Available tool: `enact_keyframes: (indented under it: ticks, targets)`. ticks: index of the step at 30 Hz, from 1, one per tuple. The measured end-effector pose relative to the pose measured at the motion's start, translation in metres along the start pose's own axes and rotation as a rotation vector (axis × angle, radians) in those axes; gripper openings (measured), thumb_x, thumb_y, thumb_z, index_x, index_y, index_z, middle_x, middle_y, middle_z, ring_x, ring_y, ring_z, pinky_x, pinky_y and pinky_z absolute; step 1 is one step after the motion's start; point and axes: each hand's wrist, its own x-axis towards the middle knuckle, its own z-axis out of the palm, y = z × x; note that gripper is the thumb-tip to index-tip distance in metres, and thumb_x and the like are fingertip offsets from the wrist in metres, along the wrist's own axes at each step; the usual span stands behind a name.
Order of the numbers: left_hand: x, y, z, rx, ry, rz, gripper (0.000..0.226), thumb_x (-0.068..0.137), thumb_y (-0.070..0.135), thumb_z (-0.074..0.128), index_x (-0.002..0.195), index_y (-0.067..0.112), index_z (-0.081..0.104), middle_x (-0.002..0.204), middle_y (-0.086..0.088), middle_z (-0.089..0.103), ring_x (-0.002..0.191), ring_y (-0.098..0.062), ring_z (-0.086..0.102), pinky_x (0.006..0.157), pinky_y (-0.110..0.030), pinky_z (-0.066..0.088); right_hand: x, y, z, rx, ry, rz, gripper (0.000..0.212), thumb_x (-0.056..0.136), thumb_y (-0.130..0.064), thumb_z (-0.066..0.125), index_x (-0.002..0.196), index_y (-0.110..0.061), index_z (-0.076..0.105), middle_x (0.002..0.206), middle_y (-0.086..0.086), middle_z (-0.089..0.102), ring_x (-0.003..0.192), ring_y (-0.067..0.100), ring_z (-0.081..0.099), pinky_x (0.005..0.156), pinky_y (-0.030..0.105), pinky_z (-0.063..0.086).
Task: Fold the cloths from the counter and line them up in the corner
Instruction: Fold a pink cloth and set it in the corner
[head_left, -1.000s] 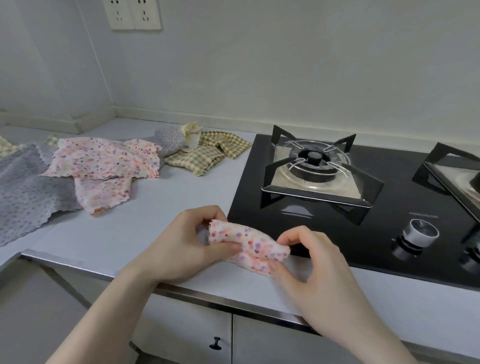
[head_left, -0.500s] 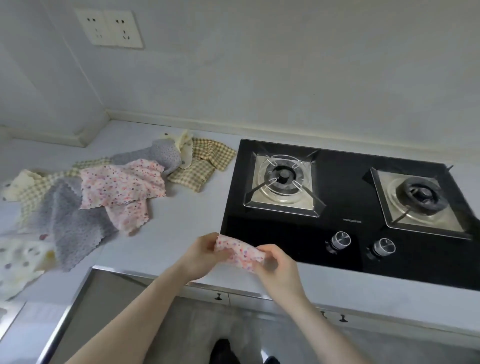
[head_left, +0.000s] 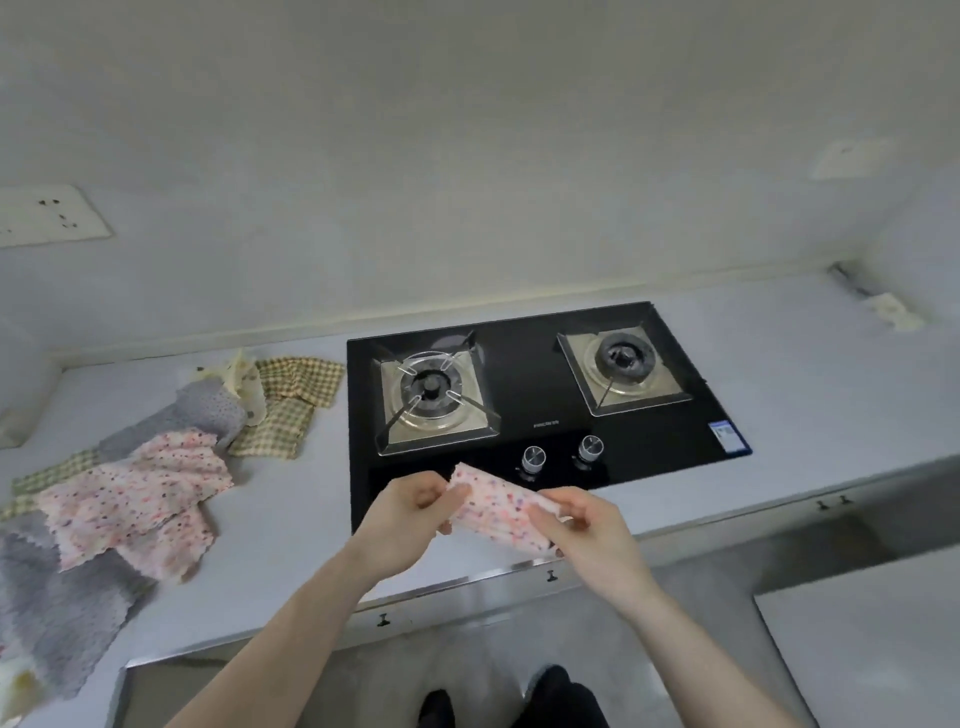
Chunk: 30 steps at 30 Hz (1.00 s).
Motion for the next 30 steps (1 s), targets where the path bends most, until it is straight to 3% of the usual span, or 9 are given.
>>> enact_keyframes:
  ticks: [4, 8, 11, 18, 21, 25, 30]
  targets:
    - [0.022, 0.048, 0.035, 0.094, -0.053, 0.090, 0.029, 0.101, 0.041, 0.063, 0.084, 0.018, 0.067, 0.077, 0.002, 0.074, 0.073, -0.004, 0.070, 0.074, -0.024, 0.051, -0.003, 0.007, -0.046, 0.071, 0.108, 0.040, 0.019, 0.090, -0.021, 0.076, 0.105, -0.033, 0.077, 0.097, -0.005, 0.077, 0.077, 0.021, 0.072, 0.074, 0.037, 0.060]
    - [0.044, 0.096, 0.082, 0.101, -0.093, 0.186, 0.019, 0.102, 0.032, 0.064, 0.090, 0.019, 0.071, 0.081, 0.004, 0.077, 0.076, -0.006, 0.073, 0.071, -0.015, 0.049, -0.001, 0.013, -0.108, 0.171, 0.229, 0.050, 0.022, 0.089, -0.014, 0.077, 0.107, -0.027, 0.076, 0.096, -0.005, 0.077, 0.084, 0.021, 0.074, 0.071, 0.028, 0.061]
    - [0.064, 0.135, 0.128, 0.170, -0.072, 0.252, 0.021, 0.100, 0.038, 0.065, 0.086, 0.023, 0.071, 0.073, 0.007, 0.074, 0.065, 0.000, 0.068, 0.060, -0.009, 0.045, 0.003, 0.018, -0.164, 0.230, 0.278, 0.041, 0.021, 0.090, -0.011, 0.076, 0.105, -0.026, 0.075, 0.092, -0.008, 0.078, 0.079, 0.014, 0.073, 0.069, 0.026, 0.059]
    - [0.102, 0.226, 0.258, 0.172, -0.030, 0.289, 0.031, 0.096, 0.046, 0.068, 0.084, 0.018, 0.072, 0.068, 0.000, 0.073, 0.054, -0.001, 0.060, 0.058, -0.014, 0.044, 0.016, 0.042, -0.321, 0.222, 0.315, 0.042, 0.015, 0.092, -0.011, 0.074, 0.104, -0.019, 0.076, 0.089, 0.005, 0.078, 0.072, 0.012, 0.071, 0.068, 0.026, 0.055]
    - [0.113, 0.256, 0.303, 0.186, -0.056, 0.288, 0.028, 0.098, 0.041, 0.067, 0.085, 0.017, 0.071, 0.070, -0.002, 0.074, 0.053, 0.000, 0.059, 0.057, -0.013, 0.042, 0.025, 0.051, -0.379, 0.189, 0.315, 0.049, 0.013, 0.092, -0.013, 0.074, 0.102, -0.020, 0.078, 0.085, 0.001, 0.077, 0.073, 0.011, 0.071, 0.069, 0.025, 0.055]
    - [0.133, 0.287, 0.341, 0.236, -0.050, 0.295, 0.022, 0.099, 0.037, 0.066, 0.086, 0.020, 0.072, 0.073, 0.002, 0.075, 0.063, -0.005, 0.067, 0.065, -0.017, 0.049, 0.046, 0.054, -0.436, 0.171, 0.319, 0.051, 0.014, 0.091, -0.010, 0.073, 0.101, -0.019, 0.076, 0.078, -0.003, 0.076, 0.068, 0.008, 0.070, 0.067, 0.025, 0.055]
    - [0.179, 0.327, 0.371, 0.261, -0.044, 0.314, 0.031, 0.096, 0.041, 0.070, 0.080, 0.014, 0.070, 0.067, -0.001, 0.073, 0.060, -0.010, 0.068, 0.064, -0.025, 0.053, 0.079, 0.064, -0.478, 0.220, 0.365, 0.065, 0.014, 0.092, -0.011, 0.072, 0.104, -0.018, 0.076, 0.085, 0.000, 0.079, 0.070, 0.010, 0.070, 0.069, 0.027, 0.055]
